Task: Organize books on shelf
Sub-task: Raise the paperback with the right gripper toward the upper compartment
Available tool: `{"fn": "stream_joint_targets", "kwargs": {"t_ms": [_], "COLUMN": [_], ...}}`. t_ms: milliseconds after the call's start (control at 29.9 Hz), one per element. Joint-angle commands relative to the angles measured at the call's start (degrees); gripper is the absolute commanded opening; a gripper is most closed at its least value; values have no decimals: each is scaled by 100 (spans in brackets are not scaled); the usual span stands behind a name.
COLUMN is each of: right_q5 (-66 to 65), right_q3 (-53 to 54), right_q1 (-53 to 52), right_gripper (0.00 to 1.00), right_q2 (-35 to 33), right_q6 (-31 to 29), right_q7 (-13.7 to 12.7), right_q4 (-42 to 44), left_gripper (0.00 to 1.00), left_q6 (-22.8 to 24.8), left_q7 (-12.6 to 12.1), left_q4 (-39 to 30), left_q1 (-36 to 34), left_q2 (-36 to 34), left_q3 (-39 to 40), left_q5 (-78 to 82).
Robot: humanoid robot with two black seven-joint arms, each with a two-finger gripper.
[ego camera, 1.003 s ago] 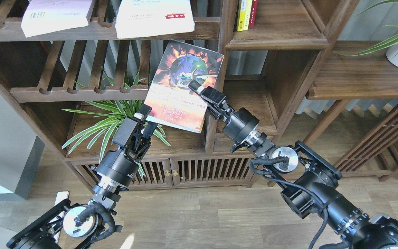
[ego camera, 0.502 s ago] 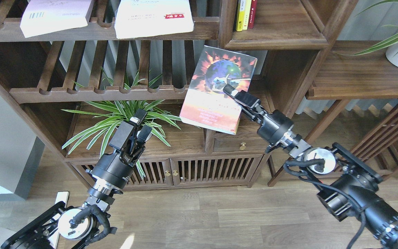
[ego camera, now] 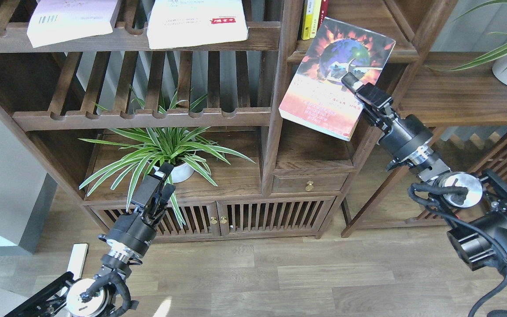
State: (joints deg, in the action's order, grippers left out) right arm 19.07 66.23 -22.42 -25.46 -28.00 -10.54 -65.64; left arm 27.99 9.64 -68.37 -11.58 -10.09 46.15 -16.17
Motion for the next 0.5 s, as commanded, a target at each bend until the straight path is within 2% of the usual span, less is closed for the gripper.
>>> {"fn": "stream_joint_targets", "kwargs": {"t_ms": [0, 301, 468], "right_q5": [0, 88, 79], "right_q3": [170, 390, 259], "right_q1": [-78, -438, -992], "right_gripper": [7, 7, 6], "right_q2": [-99, -363, -644], "right_q6": [0, 0, 0], "right_q7": [0, 0, -18], "right_q4": [-81, -81, -63], "left_gripper": [98, 98, 98], "left_q6": [1, 1, 1], "left_q7": [11, 2, 2], "left_q4": [79, 96, 96], "left_q1": [15, 77, 86], "left_q2": [-2, -2, -2], "left_q3": [8, -1, 8], "left_q5": [0, -9, -9]}}
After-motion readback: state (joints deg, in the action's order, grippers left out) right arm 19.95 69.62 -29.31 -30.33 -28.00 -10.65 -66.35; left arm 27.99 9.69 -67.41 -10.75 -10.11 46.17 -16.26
